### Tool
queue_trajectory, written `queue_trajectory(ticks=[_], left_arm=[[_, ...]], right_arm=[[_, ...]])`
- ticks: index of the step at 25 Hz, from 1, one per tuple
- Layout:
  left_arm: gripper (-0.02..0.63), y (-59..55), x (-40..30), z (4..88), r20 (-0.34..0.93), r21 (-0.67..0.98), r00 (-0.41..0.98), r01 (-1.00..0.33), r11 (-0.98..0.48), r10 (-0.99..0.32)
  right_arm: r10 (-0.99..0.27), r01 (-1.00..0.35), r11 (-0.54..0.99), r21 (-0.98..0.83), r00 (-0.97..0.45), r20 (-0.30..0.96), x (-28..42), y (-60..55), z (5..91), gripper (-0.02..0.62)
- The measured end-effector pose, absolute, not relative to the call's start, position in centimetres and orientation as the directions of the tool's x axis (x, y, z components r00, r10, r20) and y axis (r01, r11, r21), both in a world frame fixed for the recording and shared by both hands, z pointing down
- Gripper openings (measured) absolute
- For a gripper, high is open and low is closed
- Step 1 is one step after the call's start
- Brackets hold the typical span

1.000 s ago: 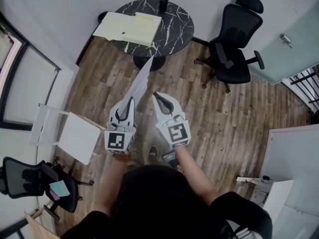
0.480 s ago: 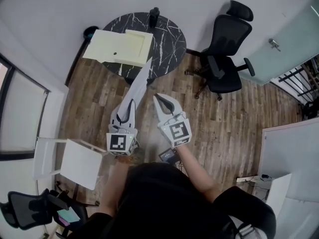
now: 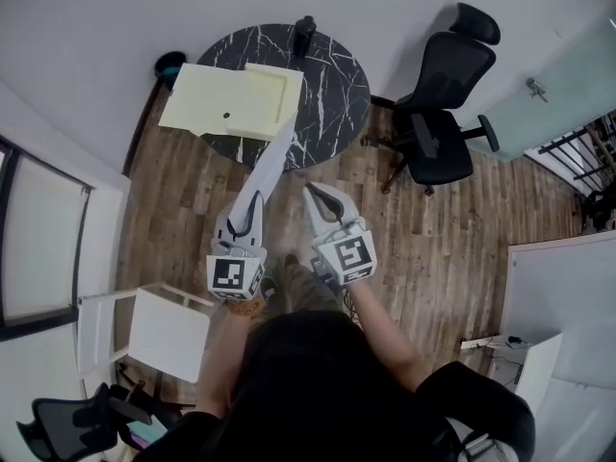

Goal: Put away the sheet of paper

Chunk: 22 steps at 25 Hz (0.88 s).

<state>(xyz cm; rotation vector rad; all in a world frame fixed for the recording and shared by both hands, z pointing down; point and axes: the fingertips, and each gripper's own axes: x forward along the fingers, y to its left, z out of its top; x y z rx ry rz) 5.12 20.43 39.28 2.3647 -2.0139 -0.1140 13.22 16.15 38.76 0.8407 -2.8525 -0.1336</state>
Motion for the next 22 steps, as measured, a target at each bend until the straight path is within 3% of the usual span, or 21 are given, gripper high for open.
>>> queue_trajectory(ticks=[22], left_arm=[[0.002, -7.0, -7.5, 42.2, 0.056, 0.045, 0.239, -0.971, -0.237, -0.969]], right_arm=[[-0.515, -0.497, 0.856, 0.143, -0.844, 0.147, 2.6, -13.3, 41.5, -0.002]])
